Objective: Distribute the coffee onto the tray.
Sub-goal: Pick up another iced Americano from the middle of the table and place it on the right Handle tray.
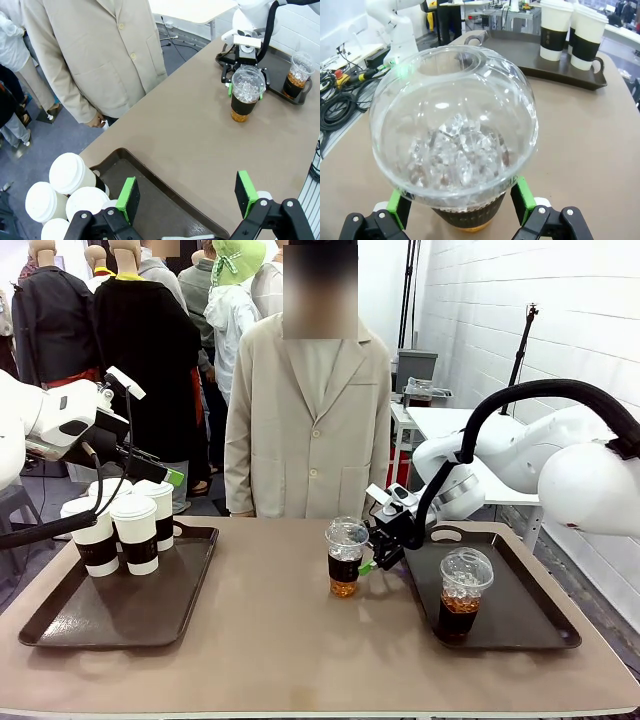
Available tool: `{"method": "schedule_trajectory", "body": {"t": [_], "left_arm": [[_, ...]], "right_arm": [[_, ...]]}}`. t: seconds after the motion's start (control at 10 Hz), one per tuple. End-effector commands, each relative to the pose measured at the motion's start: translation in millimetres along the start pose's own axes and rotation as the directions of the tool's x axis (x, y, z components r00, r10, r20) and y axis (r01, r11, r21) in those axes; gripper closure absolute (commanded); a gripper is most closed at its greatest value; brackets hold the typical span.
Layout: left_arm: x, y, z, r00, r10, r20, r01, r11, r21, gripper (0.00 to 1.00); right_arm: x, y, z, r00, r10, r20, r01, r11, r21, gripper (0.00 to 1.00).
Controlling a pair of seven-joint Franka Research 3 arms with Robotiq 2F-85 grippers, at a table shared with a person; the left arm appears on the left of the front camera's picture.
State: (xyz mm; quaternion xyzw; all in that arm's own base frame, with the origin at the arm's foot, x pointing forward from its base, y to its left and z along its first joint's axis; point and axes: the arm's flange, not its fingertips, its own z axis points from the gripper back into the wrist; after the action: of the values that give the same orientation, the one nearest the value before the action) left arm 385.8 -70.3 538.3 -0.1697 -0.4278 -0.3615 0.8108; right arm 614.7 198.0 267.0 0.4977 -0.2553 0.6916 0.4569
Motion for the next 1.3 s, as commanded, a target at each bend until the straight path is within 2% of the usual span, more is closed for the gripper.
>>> {"method": "schedule_trajectory", "body": {"t": [0.0, 0.5, 0.6, 0.8, 1.2], "left_arm": [[-1.2, 1.3, 0.9, 1.000, 0.002, -0.005, -0.002, 1.000, -0.006, 0.00], [-1.2, 1.3, 0.9, 1.000, 0.002, -0.005, -0.002, 1.000, -0.006, 0.00], [-1.2, 1.3, 0.9, 1.000, 0.002, -0.005, -0.002, 1.000, -0.006, 0.00], [-1.2, 1.3, 0.9, 1.000, 0.002, -0.005, -0.002, 1.000, -0.006, 0.00], [-1.2, 1.3, 0.9, 1.000, 0.002, -0.005, -0.002, 1.000, -0.006, 0.00]], "right_arm": [[-0.7, -8.4, -0.8, 1.000, 0.012, -0.008, -0.012, 0.999, 0.039, 0.00], [-2.6, -11.2, -8.2, 1.000, -0.001, 0.030, -0.002, 0.997, 0.072, 0.00], [-2.4, -11.8, -9.2, 1.000, -0.020, 0.022, 0.018, 0.996, 0.091, 0.05], [-3.2, -11.2, -9.2, 0.999, -0.001, 0.052, -0.004, 0.996, 0.093, 0.36], [-5.1, -12.0, -7.4, 0.995, 0.001, 0.103, -0.011, 0.995, 0.100, 0.36]]}}
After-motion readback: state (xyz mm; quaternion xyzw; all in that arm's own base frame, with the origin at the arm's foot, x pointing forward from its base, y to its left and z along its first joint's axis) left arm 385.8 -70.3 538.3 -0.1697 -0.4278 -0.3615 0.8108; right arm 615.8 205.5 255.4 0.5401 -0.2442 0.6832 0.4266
